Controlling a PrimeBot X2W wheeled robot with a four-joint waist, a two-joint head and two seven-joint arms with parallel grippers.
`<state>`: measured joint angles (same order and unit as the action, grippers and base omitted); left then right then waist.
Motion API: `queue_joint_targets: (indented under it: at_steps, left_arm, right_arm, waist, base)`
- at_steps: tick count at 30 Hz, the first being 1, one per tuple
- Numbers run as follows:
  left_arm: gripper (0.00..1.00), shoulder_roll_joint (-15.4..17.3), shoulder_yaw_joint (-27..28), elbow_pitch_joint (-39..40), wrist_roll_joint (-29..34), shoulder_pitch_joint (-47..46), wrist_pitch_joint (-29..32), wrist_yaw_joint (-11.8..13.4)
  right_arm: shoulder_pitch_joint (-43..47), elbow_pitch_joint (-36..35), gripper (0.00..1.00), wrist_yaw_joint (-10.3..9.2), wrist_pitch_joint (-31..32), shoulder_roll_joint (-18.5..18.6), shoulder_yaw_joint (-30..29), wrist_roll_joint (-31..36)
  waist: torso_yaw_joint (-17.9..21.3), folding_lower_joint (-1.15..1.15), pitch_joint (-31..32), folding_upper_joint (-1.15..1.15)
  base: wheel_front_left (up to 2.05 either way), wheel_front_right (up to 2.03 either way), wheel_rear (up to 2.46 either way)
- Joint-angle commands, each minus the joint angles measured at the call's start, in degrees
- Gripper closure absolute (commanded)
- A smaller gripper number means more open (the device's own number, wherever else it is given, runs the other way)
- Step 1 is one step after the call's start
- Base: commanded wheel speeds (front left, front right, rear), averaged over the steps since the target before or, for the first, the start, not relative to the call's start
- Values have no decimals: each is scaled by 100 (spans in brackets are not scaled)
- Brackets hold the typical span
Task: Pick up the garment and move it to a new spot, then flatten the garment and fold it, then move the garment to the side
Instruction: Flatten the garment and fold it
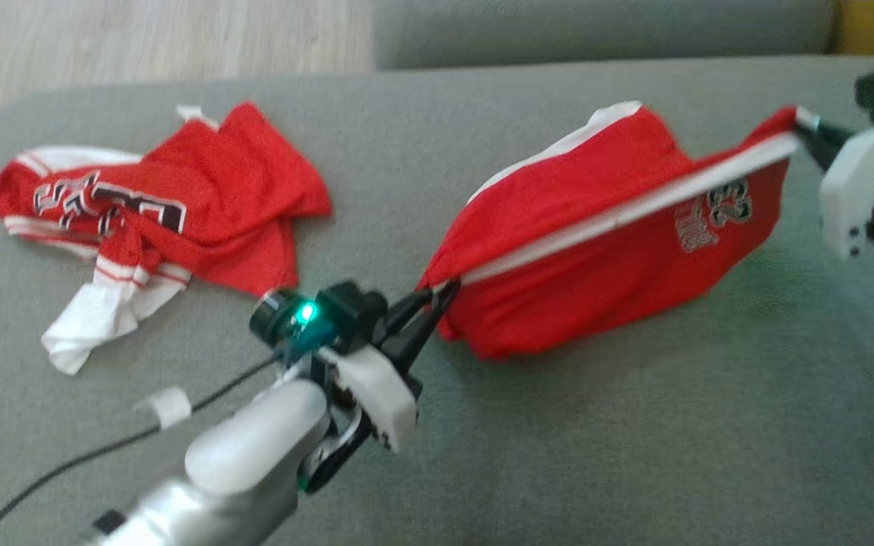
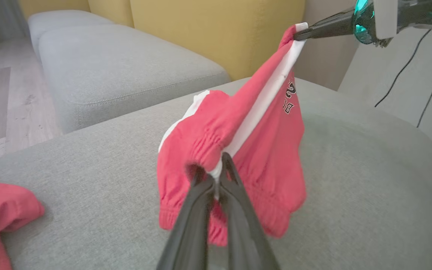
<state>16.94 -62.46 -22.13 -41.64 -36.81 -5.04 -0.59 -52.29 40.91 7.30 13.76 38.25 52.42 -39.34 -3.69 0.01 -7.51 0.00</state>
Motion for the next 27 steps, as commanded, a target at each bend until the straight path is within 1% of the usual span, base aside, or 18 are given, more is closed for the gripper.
queue_joint_targets:
  at_steps: [1,3,4,5,6,9,11,18,24,25,26,27]
  left_arm:
    - [100,52,251,30,67,-391,8,-26]
    - [100,6,250,-31,84,-476,19,-38]
    - [100,-98,241,-155,114,-635,36,-65]
    - [100,-98,241,-155,114,-635,36,-65]
    - [100,-200,226,-278,133,-766,38,-109]
    - [100,-297,211,-402,152,-878,14,-155]
    - [100,-433,178,-591,180,-1014,-35,-222]
    - [100,-660,99,-939,227,-1220,-144,-335]
    - [100,-800,62,-1216,214,-1341,-222,-404]
    - [100,-823,65,-1273,178,-1346,-190,-414]
    - [89,-846,68,-1320,144,-1352,-170,-428]
    - [36,-858,49,-1346,156,-1374,-189,-443]
  right_arm:
    - [-235,27,100,19,-83,27,-62,118]
    - [-339,131,100,19,-111,-24,-61,172]
    - [-519,320,100,19,-145,-129,-31,245]
    - [-519,320,100,19,-145,-129,-31,245]
    - [-660,501,100,19,-163,-227,4,277]
    - [-779,673,100,19,-176,-310,56,303]
    - [-945,926,100,19,-237,-411,168,377]
    - [-1192,1285,100,19,-437,-587,413,454]
    - [-1400,1685,100,19,-677,-732,493,407]
    - [-1426,1779,16,19,-735,-775,445,360]
    - [-1428,1903,0,19,-743,-843,350,252]
    - [-1423,1978,0,19,-736,-911,343,213]
  waist:
    - [-257,-1,-390,0]
    - [-302,-1,-480,0]
    - [-403,-1,-645,0]
    - [-403,-1,-645,0]
    - [-494,-1,-775,0]
    - [-570,-1,-878,0]
    - [-660,-1,-994,0]
    - [-784,-1,-1163,0]
    - [-831,-1,-1277,0]
    - [-830,-1,-1287,0]
    - [-827,-1,-1289,0]
    - [-822,-1,-1287,0]
  base:
    - [0,0,0]
    - [0,0,0]
    - [0,0,0]
    - [0,0,0]
    - [0,0,0]
    - [0,0,0]
    - [0,0,0]
    - [0,0,0]
    - [0,0,0]
    - [0,0,0]
    - [0,0,0]
    - [0,0,0]
